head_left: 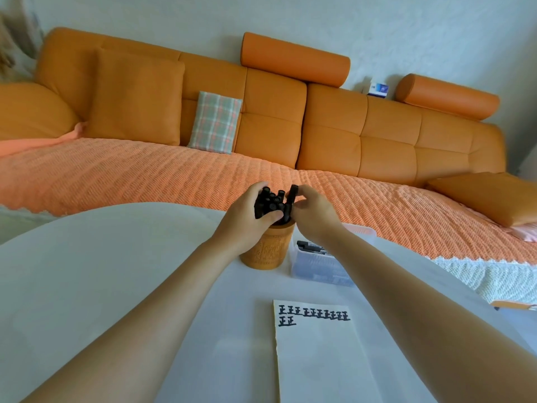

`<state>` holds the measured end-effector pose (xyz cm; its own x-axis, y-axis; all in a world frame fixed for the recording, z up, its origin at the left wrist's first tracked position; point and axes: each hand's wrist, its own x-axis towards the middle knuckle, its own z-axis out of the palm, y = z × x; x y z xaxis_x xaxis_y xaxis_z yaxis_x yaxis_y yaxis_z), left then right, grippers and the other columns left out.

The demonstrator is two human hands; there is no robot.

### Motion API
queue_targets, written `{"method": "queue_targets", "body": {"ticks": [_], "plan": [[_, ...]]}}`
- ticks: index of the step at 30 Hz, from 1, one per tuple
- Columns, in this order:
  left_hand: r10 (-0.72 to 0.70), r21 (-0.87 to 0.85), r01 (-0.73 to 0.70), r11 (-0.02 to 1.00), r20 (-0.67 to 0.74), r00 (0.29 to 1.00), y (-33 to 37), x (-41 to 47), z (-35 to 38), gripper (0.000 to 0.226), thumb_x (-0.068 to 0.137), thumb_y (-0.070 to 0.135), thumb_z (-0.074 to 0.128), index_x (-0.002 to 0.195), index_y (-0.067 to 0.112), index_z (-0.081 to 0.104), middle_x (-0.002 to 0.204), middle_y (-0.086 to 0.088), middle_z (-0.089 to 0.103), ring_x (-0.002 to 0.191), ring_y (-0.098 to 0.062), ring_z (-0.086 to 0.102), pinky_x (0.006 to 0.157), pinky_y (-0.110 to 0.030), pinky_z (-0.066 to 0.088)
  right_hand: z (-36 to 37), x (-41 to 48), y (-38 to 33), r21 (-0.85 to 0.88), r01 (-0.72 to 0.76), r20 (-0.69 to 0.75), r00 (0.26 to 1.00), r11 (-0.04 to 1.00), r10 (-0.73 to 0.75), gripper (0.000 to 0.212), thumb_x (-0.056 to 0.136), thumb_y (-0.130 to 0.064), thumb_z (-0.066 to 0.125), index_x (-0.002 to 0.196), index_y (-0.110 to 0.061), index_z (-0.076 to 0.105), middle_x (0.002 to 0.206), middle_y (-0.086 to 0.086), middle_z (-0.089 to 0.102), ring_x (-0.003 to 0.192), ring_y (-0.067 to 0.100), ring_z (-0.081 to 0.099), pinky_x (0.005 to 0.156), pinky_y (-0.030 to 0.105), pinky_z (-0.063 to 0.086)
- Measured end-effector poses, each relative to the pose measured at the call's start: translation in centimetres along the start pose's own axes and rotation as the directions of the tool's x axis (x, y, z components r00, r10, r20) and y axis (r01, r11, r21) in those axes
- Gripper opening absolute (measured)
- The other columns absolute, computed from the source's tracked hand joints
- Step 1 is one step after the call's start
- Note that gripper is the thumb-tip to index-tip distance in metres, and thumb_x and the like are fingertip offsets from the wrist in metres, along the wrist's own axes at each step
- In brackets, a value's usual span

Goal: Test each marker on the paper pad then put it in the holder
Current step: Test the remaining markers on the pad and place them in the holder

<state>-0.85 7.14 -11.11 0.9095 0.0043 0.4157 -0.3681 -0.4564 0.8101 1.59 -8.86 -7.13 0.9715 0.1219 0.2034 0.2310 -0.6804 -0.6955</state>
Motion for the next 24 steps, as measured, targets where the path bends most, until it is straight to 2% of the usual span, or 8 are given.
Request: {"method": "queue_targets", "body": {"ticks": [3, 5, 9, 12, 17, 21, 22, 24], "plan": [[0.0, -0.004, 0.0, 1.0, 0.011, 1.0, 0.0, 0.4, 0.0, 0.065, 0.093, 0.035, 0.063, 0.149, 0.028, 0.03, 0.148, 0.002, 0.043, 0.133, -0.016, 0.043, 0.097, -0.02, 0.034, 0.3, 0.0, 0.2, -0.053, 0.054, -0.001, 0.999, 0.997, -0.054, 0.031, 0.099, -0.017, 0.04, 0.111, -0.013, 0.069, 0.102, -0.001, 0.065, 0.081, 0.014, 0.055, 0.056, 0.018, 0.038], [-0.019, -0.005, 0.019, 1.0, 0.021, 1.0, 0.1, 0.5, 0.0, 0.066, 0.095, 0.037, 0.06, 0.151, 0.029, 0.026, 0.149, 0.001, 0.041, 0.133, -0.017, 0.043, 0.096, -0.02, 0.034, 0.5, 0.1, 0.3, -0.022, 0.049, -0.032, 0.998, 0.999, -0.05, 0.041, 0.104, -0.029, 0.04, 0.099, 0.0, 0.069, 0.101, 0.003, 0.061, 0.08, 0.014, 0.051, 0.058, 0.02, 0.037], [-0.059, 0.036, 0.057, 0.998, 0.057, 0.997, -0.2, 0.5, 0.4, 0.074, 0.092, 0.042, 0.062, 0.152, 0.025, 0.022, 0.151, -0.003, 0.037, 0.138, -0.02, 0.037, 0.103, -0.027, 0.033, 0.4, 0.5, 0.6, 0.077, 0.075, -0.113, 0.991, 0.994, -0.066, 0.027, 0.102, -0.034, 0.048, 0.113, -0.024, 0.07, 0.097, -0.007, 0.067, 0.081, 0.007, 0.061, 0.06, 0.023, 0.044], [-0.073, 0.078, 0.066, 0.995, 0.096, 0.993, -0.3, 0.3, 0.4, 0.088, 0.088, 0.045, 0.067, 0.154, 0.027, 0.012, 0.153, -0.006, 0.033, 0.14, -0.025, 0.033, 0.109, -0.038, 0.034, 0.4, 0.8, 1.0, 0.057, 0.031, -0.075, 0.997, 0.998, -0.027, 0.042, 0.102, -0.039, 0.047, 0.1, -0.007, 0.074, 0.086, 0.011, 0.071, 0.064, 0.014, 0.055, 0.059, 0.029, 0.042], [-0.101, 0.117, 0.091, 0.989, 0.082, 0.992, 0.2, -0.5, -0.3, 0.107, 0.079, 0.044, 0.077, 0.156, 0.025, 0.005, 0.161, 0.001, 0.018, 0.147, -0.02, 0.02, 0.116, -0.039, 0.024, -0.9, -0.2, 1.9, 0.065, 0.03, -0.048, 0.998, 0.997, -0.027, 0.041, 0.105, -0.043, 0.037, 0.13, -0.023, 0.061, 0.117, -0.003, 0.066, 0.097, 0.017, 0.066, 0.079, 0.032, 0.046], [-0.136, 0.106, 0.148, 0.983, -0.112, 0.984, 0.2, -2.5, -0.8, 0.095, 0.077, 0.045, 0.077, 0.149, 0.022, 0.019, 0.143, 0.0, 0.03, 0.134, -0.018, 0.033, 0.11, -0.038, 0.034, -3.0, -1.1, 4.1, -0.237, -0.069, 0.083, 0.992, 0.969, 0.091, 0.03, 0.102, -0.023, 0.043, 0.114, -0.021, 0.07, 0.11, -0.003, 0.067, 0.064, 0.015, 0.059, 0.054, 0.028, 0.047], [-0.16, 0.061, 0.173, 0.983, -0.181, 0.97, 0.3, -3.1, -0.9, 0.083, 0.079, 0.044, 0.075, 0.142, 0.02, 0.027, 0.132, 0.0, 0.035, 0.125, -0.018, 0.039, 0.103, -0.036, 0.039, -3.4, -1.5, 4.5, -0.316, -0.078, 0.141, 0.982, 0.946, 0.128, 0.031, 0.101, -0.019, 0.043, 0.112, -0.021, 0.072, 0.112, -0.001, 0.069, 0.067, 0.016, 0.061, 0.057, 0.03, 0.051], [-0.248, -0.05, 0.243, 0.969, -0.213, 0.945, 0.5, -4.5, -1.1, 0.056, 0.083, 0.043, 0.071, 0.121, 0.019, 0.037, 0.112, 0.002, 0.041, 0.106, -0.017, 0.046, 0.086, -0.03, 0.042, -3.7, -2.1, 5.2, -0.461, -0.047, 0.234, 0.957, 0.886, 0.172, 0.033, 0.1, -0.014, 0.043, 0.113, -0.016, 0.074, 0.12, 0.002, 0.07, 0.093, 0.023, 0.067, 0.08, 0.036, 0.058]]}}
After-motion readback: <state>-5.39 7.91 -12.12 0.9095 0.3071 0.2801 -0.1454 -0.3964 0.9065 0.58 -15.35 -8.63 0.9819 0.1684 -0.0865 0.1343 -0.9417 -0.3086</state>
